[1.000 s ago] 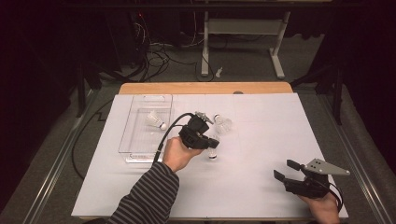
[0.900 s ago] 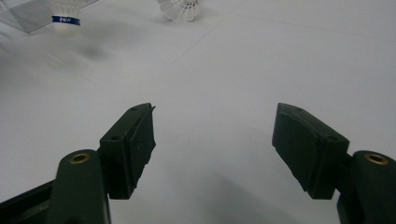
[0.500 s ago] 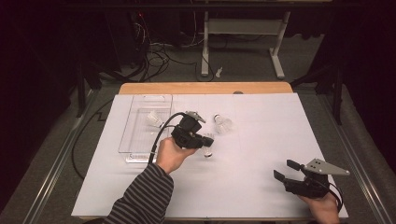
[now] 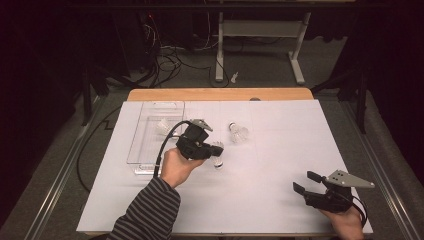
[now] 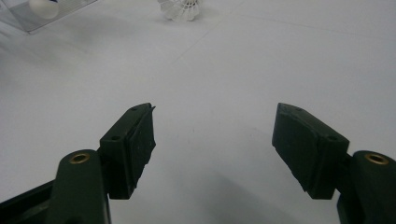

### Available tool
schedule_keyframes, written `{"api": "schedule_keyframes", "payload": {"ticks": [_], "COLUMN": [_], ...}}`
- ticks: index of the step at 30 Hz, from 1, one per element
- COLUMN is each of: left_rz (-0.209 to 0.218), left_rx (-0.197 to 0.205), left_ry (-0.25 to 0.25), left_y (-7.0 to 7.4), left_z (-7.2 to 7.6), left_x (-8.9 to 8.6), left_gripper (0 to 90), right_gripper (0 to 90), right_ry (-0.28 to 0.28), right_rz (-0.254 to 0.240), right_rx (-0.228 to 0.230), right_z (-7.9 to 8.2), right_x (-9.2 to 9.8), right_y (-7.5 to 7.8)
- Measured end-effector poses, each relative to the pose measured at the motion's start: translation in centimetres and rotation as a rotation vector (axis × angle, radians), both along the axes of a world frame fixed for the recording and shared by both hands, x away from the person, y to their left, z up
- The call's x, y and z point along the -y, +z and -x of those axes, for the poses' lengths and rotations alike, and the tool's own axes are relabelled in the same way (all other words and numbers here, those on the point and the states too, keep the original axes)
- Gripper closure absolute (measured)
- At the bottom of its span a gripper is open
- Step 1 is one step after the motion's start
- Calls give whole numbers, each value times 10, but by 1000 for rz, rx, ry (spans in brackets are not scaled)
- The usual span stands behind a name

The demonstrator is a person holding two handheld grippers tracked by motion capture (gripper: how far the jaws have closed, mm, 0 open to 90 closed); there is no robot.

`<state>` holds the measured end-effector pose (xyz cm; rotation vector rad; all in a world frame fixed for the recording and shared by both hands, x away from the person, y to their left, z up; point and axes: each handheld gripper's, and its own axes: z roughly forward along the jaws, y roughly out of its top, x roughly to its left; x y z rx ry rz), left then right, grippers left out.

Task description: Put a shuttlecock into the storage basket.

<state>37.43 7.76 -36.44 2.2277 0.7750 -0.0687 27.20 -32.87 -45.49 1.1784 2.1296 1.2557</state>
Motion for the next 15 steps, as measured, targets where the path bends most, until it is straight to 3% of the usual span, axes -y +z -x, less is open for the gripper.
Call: {"api": "schedule_keyframes", "payload": {"ticks": [15], "left_rz": [6], "left_rx": [10], "left_ry": [34], "left_y": [2], "left_z": [5], "left_x": [-20], "left_gripper": [897], "right_gripper": [304], "right_ry": [1], "right_rz": [4], "right_rx": [-3], "right_z": [-1], "right_x": [0], "right_y": [0]}}
